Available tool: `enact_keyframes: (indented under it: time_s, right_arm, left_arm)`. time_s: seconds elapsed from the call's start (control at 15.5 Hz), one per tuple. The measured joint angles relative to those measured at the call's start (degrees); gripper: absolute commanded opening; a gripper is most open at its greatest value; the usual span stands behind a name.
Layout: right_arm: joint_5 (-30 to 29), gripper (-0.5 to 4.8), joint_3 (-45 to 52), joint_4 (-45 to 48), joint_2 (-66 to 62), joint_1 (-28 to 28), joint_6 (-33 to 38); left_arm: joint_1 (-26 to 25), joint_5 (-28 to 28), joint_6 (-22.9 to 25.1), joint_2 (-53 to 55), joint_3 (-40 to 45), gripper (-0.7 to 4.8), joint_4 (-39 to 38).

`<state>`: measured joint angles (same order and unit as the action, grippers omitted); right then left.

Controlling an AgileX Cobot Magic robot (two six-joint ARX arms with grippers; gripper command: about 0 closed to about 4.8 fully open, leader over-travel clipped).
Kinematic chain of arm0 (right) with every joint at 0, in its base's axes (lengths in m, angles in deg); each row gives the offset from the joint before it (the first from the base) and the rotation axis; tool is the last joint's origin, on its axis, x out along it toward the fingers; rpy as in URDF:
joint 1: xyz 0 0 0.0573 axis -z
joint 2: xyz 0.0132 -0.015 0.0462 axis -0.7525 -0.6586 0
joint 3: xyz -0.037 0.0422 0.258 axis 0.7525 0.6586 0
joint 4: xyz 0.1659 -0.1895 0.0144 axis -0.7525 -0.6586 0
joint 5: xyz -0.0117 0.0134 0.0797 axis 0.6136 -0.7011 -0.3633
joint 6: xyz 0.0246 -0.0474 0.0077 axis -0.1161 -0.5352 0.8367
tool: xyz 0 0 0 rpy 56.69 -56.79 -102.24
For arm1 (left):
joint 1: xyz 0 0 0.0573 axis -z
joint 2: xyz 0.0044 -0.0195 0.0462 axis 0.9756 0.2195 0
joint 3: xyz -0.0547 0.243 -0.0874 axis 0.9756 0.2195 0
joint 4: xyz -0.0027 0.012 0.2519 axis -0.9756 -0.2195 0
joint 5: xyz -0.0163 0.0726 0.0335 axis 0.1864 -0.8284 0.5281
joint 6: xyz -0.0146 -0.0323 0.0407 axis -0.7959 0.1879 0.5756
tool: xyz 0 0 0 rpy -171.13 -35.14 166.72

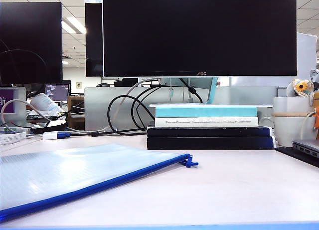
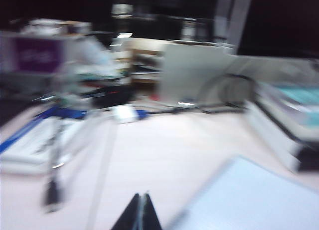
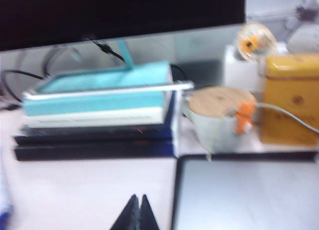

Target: Pick up the transparent plastic file bag with a blue zipper and close its zipper.

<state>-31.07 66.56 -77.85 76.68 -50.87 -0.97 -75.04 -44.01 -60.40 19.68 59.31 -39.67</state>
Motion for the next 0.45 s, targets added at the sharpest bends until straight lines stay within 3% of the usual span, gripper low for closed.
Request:
enact_keyframes:
  time_s: [0.45]
  right_arm:
    - [2.4, 0.14, 0.0, -4.9, -0.1, 0.0, 0.9]
  left_arm:
    - [0.0, 1.0, 0.8, 0.0, 0.0, -0.06, -5.7]
